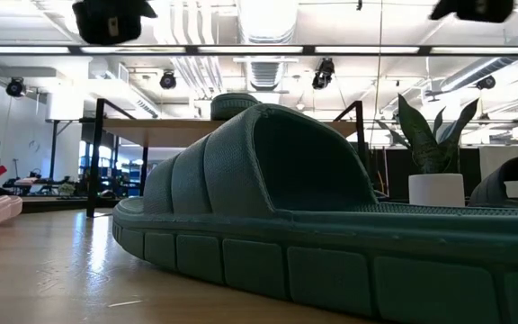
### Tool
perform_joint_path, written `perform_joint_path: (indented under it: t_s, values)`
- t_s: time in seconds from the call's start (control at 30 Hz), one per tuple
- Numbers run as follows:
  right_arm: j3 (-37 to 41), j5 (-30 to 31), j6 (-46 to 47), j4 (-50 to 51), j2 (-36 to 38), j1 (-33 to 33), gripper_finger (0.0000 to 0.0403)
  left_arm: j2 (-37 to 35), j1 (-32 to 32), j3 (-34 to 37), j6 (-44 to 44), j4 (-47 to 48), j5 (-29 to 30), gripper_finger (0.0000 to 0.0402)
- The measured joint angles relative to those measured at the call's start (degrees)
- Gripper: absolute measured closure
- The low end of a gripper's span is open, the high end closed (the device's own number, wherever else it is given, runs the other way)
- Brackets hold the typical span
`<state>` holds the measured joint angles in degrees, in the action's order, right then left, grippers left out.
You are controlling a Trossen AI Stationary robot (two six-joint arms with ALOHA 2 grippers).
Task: Pick and place slides into the shelf
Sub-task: Put the green slide on the shelf
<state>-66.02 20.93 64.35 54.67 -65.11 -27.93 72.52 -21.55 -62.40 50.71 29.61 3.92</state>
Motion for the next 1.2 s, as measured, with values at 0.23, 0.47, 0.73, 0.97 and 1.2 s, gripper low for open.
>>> perform_joint_path:
  t_s: [0.23, 0.47, 0.73, 0.97, 1.2]
  values:
    - [5.82, 3.33, 19.85, -9.57, -0.32, -9.13, 0.0208, 0.14, -5.29, -0.21, 13.1, -0.39, 9.09, 0.0217]
    - [15.99, 13.41, 37.76, -33.8, -3.06, -15.92, 0.02, -4.34, -8.43, 2.89, 19.48, 0.33, 16.13, 0.0217]
    - [15.61, 14.94, 56.25, -44.57, -18.26, -16.83, 0.02, -15.76, -8.69, 15.26, 19.58, -2.18, 14.95, 0.0217]
    - [6.49, 14.73, 64.57, -45.04, -29.91, -16.8, 0.02, -28.77, -9.09, 26.17, 19.43, -6.36, 14.69, 0.0217]
    - [-3.75, 14.93, 65.1, -44.15, -39.43, -14.16, 0.02, -38.62, -9.09, 33.45, 18.89, -6.83, 14.34, 0.0217]
